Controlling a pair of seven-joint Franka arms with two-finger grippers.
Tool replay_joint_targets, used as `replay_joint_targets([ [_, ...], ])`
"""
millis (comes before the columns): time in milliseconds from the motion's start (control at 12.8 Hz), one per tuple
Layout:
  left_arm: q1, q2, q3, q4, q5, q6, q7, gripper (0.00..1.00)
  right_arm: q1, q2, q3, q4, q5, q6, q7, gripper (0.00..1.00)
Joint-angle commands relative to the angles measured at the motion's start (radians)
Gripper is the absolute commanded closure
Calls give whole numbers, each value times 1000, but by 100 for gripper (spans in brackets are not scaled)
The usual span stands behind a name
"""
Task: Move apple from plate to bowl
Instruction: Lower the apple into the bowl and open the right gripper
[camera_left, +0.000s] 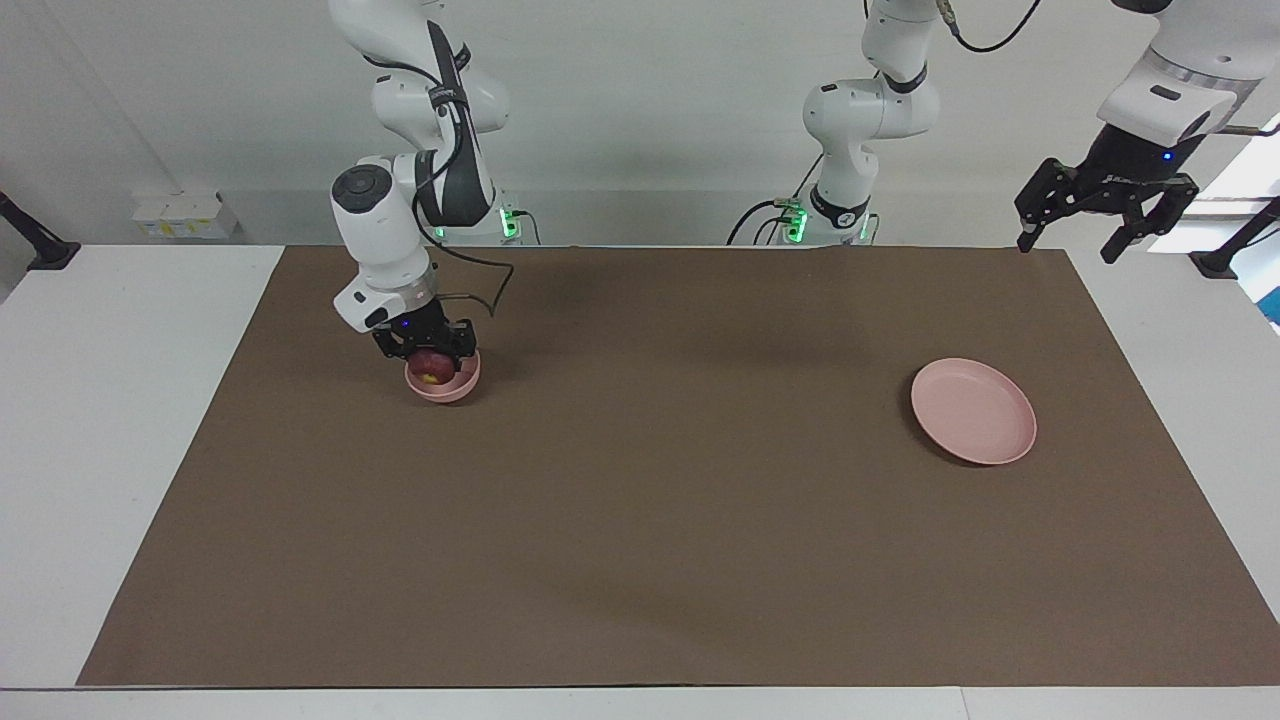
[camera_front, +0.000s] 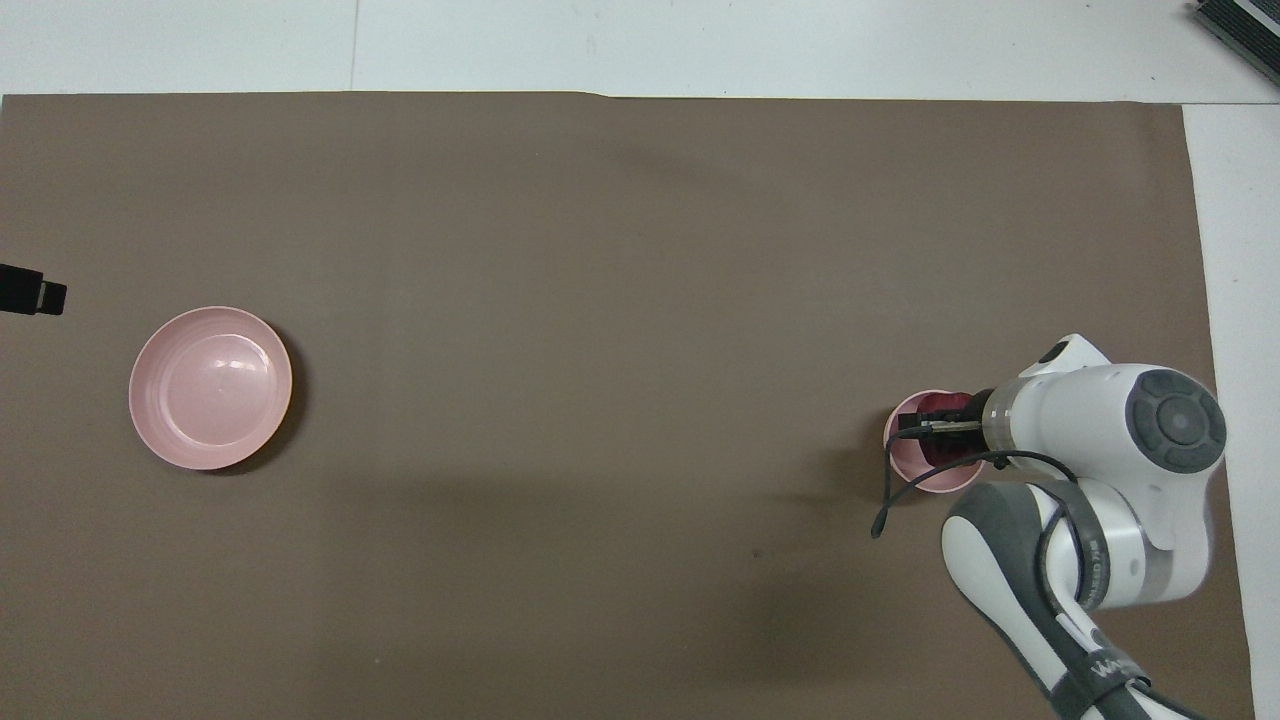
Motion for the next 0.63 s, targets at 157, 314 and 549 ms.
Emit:
replay_joint_targets([
  [157,-10,-15,-15,-6,40,-31,5,0,-2,28,14,-26,-14,52,-10,0],
  [314,-10,-21,-17,-12,36,-44,7,0,1,-7,15,2,-12,26,9,0],
  [549,-2,-23,-17,-11,36,-54,4,0,-2,-20,14,176,-12,-196,16,0],
])
